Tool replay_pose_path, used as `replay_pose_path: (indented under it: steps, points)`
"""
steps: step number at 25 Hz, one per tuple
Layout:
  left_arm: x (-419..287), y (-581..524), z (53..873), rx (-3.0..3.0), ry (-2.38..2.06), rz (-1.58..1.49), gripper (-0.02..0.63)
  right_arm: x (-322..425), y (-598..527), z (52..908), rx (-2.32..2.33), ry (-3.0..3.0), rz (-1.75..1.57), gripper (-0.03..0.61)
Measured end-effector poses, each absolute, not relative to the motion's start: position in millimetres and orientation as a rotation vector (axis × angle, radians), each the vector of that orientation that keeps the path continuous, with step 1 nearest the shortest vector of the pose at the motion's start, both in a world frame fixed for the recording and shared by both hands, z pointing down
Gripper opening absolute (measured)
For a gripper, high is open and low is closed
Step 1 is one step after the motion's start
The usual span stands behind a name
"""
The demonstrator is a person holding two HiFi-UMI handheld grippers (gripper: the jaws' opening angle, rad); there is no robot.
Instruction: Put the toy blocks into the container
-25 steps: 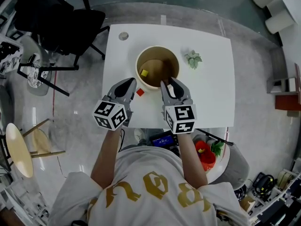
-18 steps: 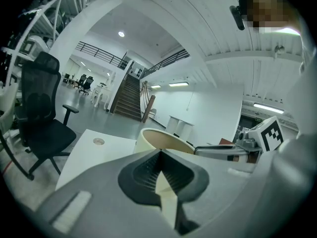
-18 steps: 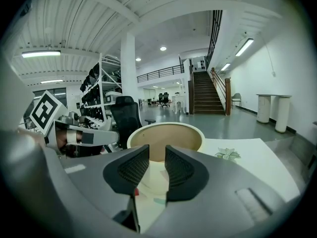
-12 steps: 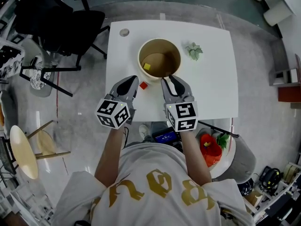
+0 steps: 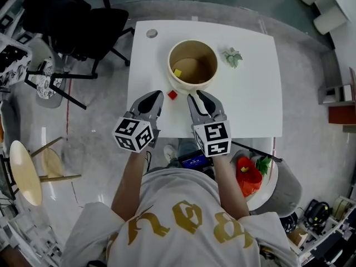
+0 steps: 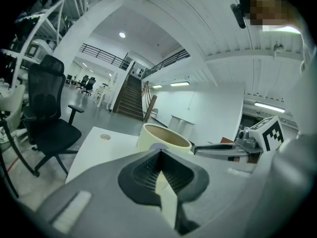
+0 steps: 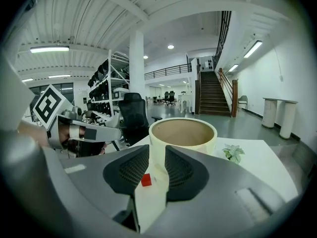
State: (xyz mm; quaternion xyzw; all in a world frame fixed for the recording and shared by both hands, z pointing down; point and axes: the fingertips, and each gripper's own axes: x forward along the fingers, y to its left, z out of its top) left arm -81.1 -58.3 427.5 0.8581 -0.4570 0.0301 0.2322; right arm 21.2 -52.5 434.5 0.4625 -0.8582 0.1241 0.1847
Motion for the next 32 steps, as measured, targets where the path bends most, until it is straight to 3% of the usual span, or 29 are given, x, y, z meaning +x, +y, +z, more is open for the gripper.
replay_pose_path:
  steps: [32]
  points:
    - [-109,-51,492,2.2,-1.293,0.191,0.002,-38,-43,535,0.91,-2.31,0.297,0.128]
